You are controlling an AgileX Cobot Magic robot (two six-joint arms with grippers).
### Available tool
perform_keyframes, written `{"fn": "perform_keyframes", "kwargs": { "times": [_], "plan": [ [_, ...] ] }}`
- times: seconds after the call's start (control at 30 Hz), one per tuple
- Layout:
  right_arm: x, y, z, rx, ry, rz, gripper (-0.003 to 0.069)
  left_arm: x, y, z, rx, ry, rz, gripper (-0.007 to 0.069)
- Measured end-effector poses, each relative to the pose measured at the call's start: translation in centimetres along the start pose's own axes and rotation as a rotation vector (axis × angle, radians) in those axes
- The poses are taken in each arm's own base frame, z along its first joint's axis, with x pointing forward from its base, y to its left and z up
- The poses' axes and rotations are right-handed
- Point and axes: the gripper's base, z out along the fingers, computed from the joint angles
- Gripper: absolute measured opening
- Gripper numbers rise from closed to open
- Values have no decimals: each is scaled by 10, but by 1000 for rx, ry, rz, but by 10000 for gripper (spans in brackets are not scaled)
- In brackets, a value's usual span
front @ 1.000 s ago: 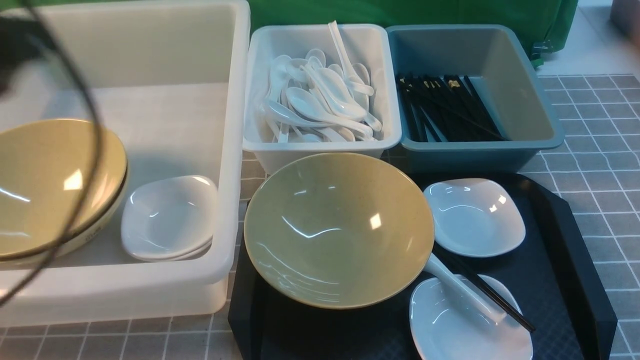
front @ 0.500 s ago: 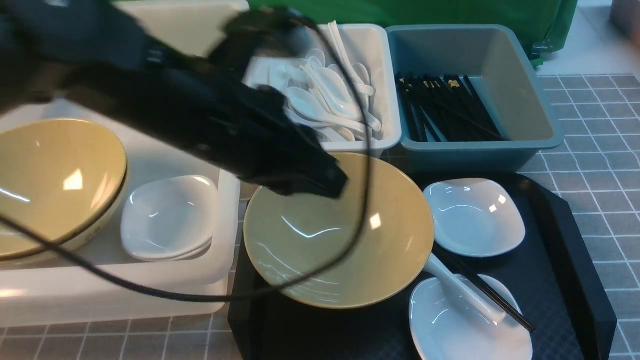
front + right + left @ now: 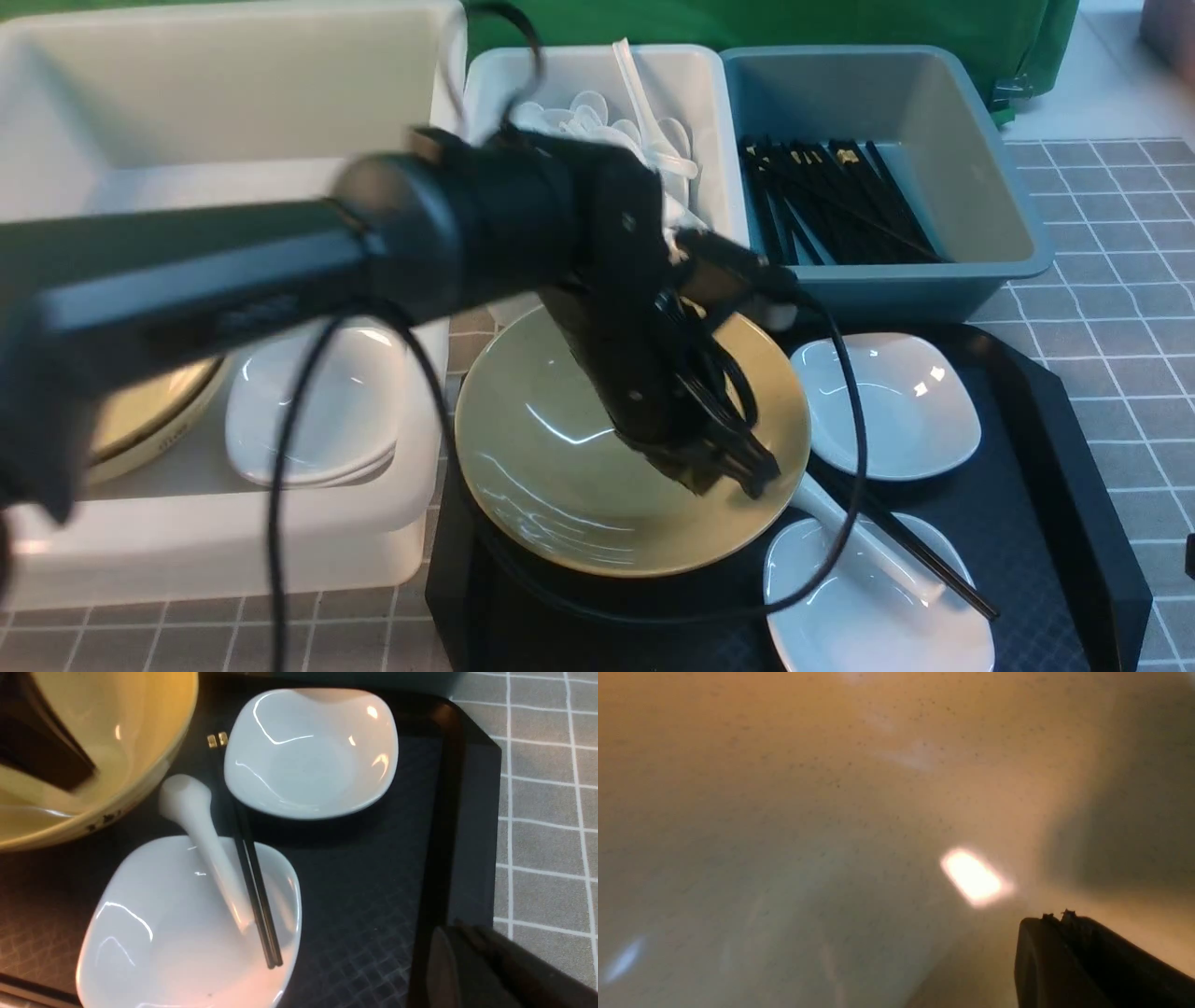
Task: On grey table put chopsticks spoon bowls plates into blue grey white boxes.
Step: 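Grasp the large bowl on the tray by its rim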
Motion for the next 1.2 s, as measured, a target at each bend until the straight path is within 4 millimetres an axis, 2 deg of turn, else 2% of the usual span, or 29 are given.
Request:
{"fn": "perform_keyframes", "kwargs": {
  "times": [0.03, 0.17, 0.27, 0.33, 0.4, 0.57, 0.67, 0.77, 0.9, 1.03, 1.2],
  "plan": [
    [0, 0, 0, -1, 0, 1, 34, 0, -1, 9, 34, 10, -33, -9],
    [0, 0, 0, -1, -1, 1, 34, -4, -9, 13, 146, -13, -100, -8],
    [0, 0, 0, -1, -2, 1, 34, -14, -18, 5, 232, -65, -87, -8],
    [0, 0, 0, -1, -2, 1, 34, -19, -19, 0, 239, -88, -62, -6],
    [0, 0, 0, -1, -2, 1, 34, -29, -16, -13, 204, -114, 1, 9],
    [0, 0, 0, -1, -3, -1, 34, -33, 11, -34, 10, -48, 88, 111],
    [0, 0, 0, -1, -3, -5, 34, -29, 39, -44, -176, 17, 55, 233],
    [0, 0, 0, -2, -4, -6, 34, -25, 57, -49, -307, 38, -32, 374],
    [-1, 2, 0, -15, -12, -23, 34, -24, 67, -46, -391, 57, -72, 500],
    [-1, 3, 1, -24, -18, -32, 34, -23, 72, -33, -402, 89, -80, 548],
    [1, 3, 1, -27, -14, -36, 34, -21, 76, -13, -383, 134, -87, 536]
  ]
}}
